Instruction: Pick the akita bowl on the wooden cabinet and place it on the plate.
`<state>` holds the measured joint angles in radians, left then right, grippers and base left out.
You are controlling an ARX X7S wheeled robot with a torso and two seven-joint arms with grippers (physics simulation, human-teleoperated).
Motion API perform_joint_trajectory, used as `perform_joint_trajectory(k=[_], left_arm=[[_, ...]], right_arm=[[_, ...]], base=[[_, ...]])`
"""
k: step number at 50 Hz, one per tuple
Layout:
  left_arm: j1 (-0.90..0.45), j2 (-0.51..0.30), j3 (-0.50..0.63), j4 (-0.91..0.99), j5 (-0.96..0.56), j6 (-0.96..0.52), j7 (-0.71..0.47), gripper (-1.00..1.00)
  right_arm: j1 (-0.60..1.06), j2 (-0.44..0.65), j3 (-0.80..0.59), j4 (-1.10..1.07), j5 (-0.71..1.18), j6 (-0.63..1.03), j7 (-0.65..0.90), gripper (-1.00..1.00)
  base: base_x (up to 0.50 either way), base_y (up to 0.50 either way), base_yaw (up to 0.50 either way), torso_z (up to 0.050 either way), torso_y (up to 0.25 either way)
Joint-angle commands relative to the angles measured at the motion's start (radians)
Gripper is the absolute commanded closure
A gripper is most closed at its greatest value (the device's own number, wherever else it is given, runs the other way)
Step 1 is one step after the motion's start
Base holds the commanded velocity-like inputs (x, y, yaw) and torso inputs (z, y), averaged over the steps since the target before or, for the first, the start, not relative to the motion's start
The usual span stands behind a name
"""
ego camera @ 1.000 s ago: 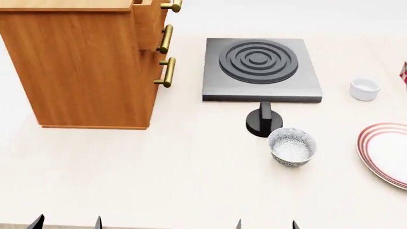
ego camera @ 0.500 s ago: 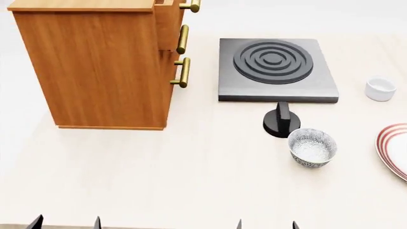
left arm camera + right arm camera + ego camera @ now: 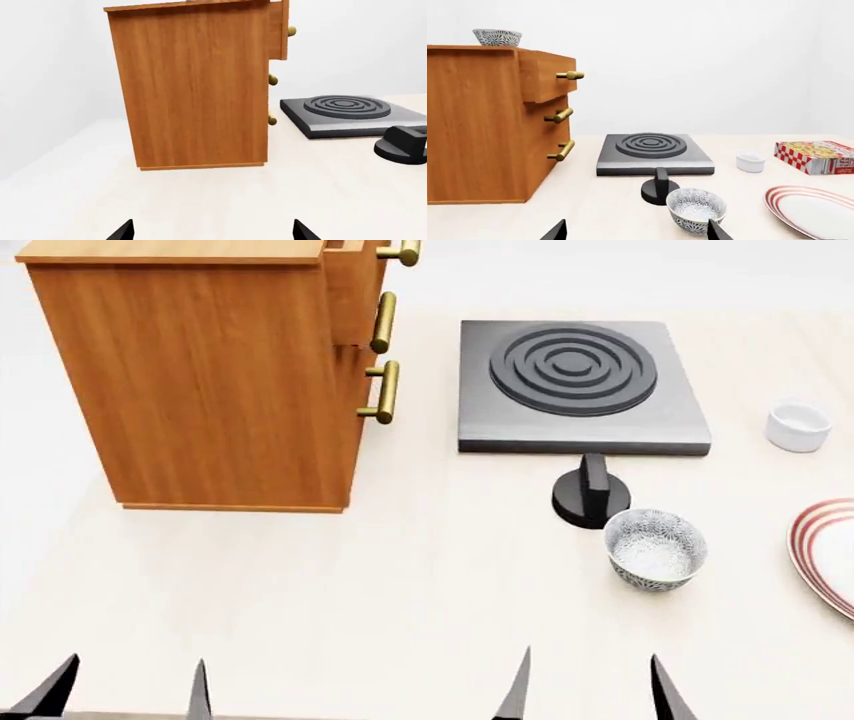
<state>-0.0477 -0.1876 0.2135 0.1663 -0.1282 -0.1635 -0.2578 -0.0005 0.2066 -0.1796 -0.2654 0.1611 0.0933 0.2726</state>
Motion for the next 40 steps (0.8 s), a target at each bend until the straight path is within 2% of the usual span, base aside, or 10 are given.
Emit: perform_joint_trajectory(k=[1, 8, 13, 14, 15, 19, 22, 25, 31, 40], left_arm=[[-0.044, -0.014, 0.019, 0.155, 0.021, -0.135, -0.033, -1.00], [-0.074, -0.018, 0.039, 0.234, 0.034, -0.189, -0.041, -1.00], [-0.075, -0.026, 0.028, 0.420, 0.025, -0.281, -0.063, -1.00], [-0.128, -0.020, 0.049, 0.570, 0.035, -0.384, -0.075, -1.00], [-0.130, -0.019, 0.050, 0.595, 0.035, -0.396, -0.077, -1.00], [-0.131, -0.022, 0.054, 0.608, 0.034, -0.403, -0.080, -1.00], [-0.133, -0.026, 0.054, 0.629, 0.034, -0.417, -0.083, -1.00], [-0.134, -0.028, 0.051, 0.642, 0.032, -0.424, -0.086, -1.00], [-0.134, -0.031, 0.056, 0.652, 0.032, -0.428, -0.091, -1.00], [-0.132, -0.035, 0.056, 0.650, 0.026, -0.421, -0.094, -1.00]], right_arm=[[0.022, 0.029, 0.002, -0.144, 0.009, 0.082, 0.022, -1.00], [0.031, 0.043, -0.007, -0.230, -0.002, 0.125, 0.041, -1.00], [0.027, 0.061, -0.012, -0.429, -0.015, 0.211, 0.073, -1.00], [0.078, 0.092, -0.046, -0.579, -0.039, 0.361, 0.103, -1.00], [0.089, 0.111, -0.063, -0.729, -0.029, 0.434, 0.129, -1.00], [0.147, 0.284, -0.158, -0.782, 0.096, 0.389, 0.339, -1.00], [0.240, 0.440, -0.287, -0.781, 0.198, 0.337, 0.536, -1.00], [0.340, 0.544, -0.418, -0.781, 0.259, 0.291, 0.677, -1.00], [0.443, 0.616, -0.548, -0.780, 0.297, 0.250, 0.786, -1.00], [0.672, 0.723, -0.829, -0.781, 0.336, 0.159, 0.969, -1.00]], base=[[0.00, 0.00, 0.00, 0.000, 0.000], [0.00, 0.00, 0.00, 0.000, 0.000], [0.00, 0.00, 0.00, 0.000, 0.000], [0.00, 0.00, 0.00, 0.000, 0.000], [0.00, 0.00, 0.00, 0.000, 0.000], [0.00, 0.00, 0.00, 0.000, 0.000], [0.00, 0.00, 0.00, 0.000, 0.000], [0.00, 0.00, 0.00, 0.000, 0.000], [0.00, 0.00, 0.00, 0.000, 0.000], [0.00, 0.00, 0.00, 0.000, 0.000]])
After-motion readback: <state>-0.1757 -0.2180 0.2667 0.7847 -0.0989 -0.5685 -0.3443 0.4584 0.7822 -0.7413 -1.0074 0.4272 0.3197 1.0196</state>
